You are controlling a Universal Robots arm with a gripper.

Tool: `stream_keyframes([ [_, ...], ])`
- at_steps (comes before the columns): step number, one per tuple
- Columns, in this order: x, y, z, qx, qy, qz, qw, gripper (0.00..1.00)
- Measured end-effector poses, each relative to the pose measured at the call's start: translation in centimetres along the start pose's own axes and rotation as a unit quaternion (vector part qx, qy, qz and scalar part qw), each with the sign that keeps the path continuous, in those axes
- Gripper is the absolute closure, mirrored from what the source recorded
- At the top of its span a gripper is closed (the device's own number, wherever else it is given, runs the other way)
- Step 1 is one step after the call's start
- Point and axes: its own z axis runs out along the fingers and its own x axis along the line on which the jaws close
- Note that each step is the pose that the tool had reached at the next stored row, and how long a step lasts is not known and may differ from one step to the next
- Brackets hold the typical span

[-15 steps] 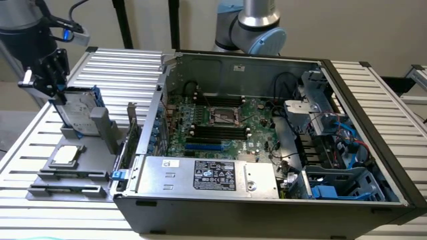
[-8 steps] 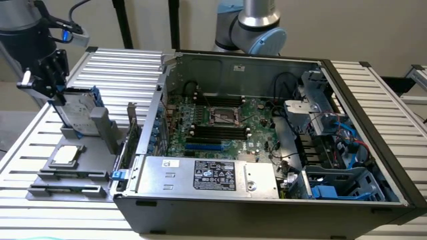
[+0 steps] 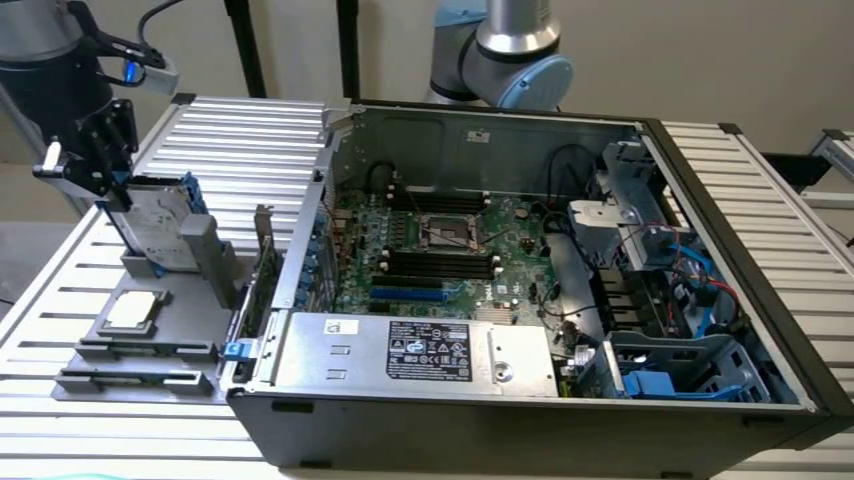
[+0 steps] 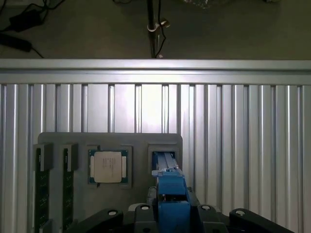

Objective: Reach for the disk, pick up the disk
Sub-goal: 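Pick up the disk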

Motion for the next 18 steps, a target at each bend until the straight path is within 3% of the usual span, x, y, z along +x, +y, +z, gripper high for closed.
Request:
stream_keyframes([
  [10,0.0,0.01,-0.14,0.0,0.0,0.0,1.0,0.67],
  [18,0.0,-0.09,-1.77,0.0,0.0,0.0,1.0,0.67],
])
